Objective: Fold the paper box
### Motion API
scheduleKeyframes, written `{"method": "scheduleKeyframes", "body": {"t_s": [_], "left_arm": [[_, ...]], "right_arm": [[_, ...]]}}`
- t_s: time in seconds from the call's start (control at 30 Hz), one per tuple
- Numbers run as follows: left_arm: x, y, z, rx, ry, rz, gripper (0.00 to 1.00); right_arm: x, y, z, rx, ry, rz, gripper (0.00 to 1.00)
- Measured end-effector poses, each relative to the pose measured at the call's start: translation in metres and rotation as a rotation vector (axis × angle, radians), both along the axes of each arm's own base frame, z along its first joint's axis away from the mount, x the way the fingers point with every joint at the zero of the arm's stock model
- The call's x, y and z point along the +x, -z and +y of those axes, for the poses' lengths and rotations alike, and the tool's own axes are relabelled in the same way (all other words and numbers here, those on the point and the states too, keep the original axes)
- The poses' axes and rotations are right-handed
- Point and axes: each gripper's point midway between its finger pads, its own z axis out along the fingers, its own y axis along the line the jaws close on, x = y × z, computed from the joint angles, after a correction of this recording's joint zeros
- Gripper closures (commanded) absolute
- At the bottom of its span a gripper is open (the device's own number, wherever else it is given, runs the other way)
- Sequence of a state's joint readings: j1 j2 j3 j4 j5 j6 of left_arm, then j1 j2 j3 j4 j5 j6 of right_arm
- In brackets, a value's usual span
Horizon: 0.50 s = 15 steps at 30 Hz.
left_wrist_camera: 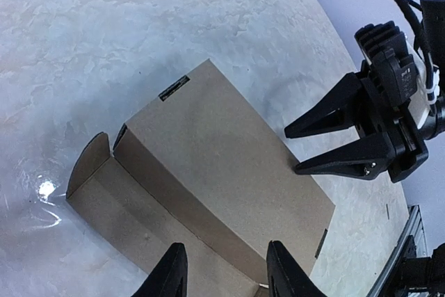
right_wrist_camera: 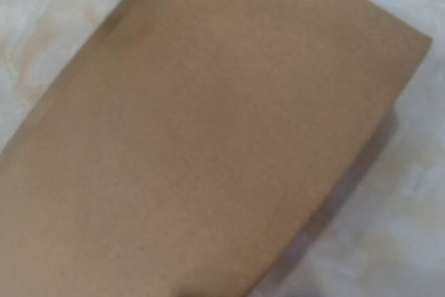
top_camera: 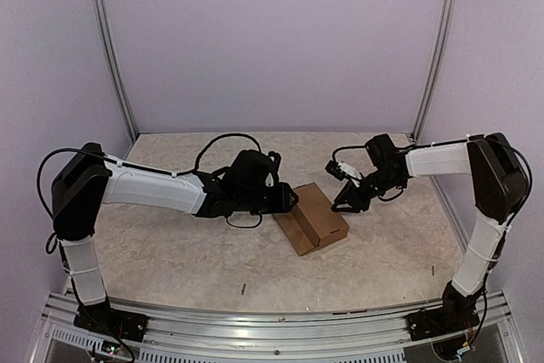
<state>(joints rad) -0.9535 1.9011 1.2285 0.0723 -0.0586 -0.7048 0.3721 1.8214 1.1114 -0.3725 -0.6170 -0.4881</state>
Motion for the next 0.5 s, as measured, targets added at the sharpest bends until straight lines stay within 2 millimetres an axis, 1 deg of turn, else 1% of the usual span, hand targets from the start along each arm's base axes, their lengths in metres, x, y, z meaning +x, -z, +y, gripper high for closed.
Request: {"method": "scheduleKeyframes", "body": {"t_s": [0.07, 0.17, 0.23, 0.3, 0.4, 0.47, 0.5], "left_arm": [[0.004, -0.002, -0.001, -0.002, -0.004, -0.005, 0.62], [0.007, -0.003, 0.001, 0.014, -0.006, -0.024, 0.61], [0.006, -0.006, 0.003, 0.037, -0.014, -0.048, 0.6], [0.002, -0.013, 0.01, 0.062, -0.035, -0.075, 0.6], [-0.006, -0.032, 0.025, 0.065, -0.079, -0.105, 0.6], [-0.011, -0.037, 0.035, 0.055, -0.11, -0.103, 0.59], [-0.013, -0.033, 0.041, 0.056, -0.128, -0.092, 0.59]], "right_arm": [[0.003, 0.0, -0.004, 0.007, 0.014, 0.008, 0.65], [0.009, 0.002, -0.017, 0.011, 0.051, 0.016, 0.65], [0.014, 0.009, -0.033, -0.006, 0.093, 0.027, 0.64], [0.013, 0.02, -0.046, -0.024, 0.123, 0.059, 0.63], [0.004, 0.034, -0.059, -0.044, 0.149, 0.113, 0.62], [0.001, 0.036, -0.061, -0.047, 0.151, 0.128, 0.62], [0.001, 0.036, -0.06, -0.047, 0.15, 0.129, 0.62]]}}
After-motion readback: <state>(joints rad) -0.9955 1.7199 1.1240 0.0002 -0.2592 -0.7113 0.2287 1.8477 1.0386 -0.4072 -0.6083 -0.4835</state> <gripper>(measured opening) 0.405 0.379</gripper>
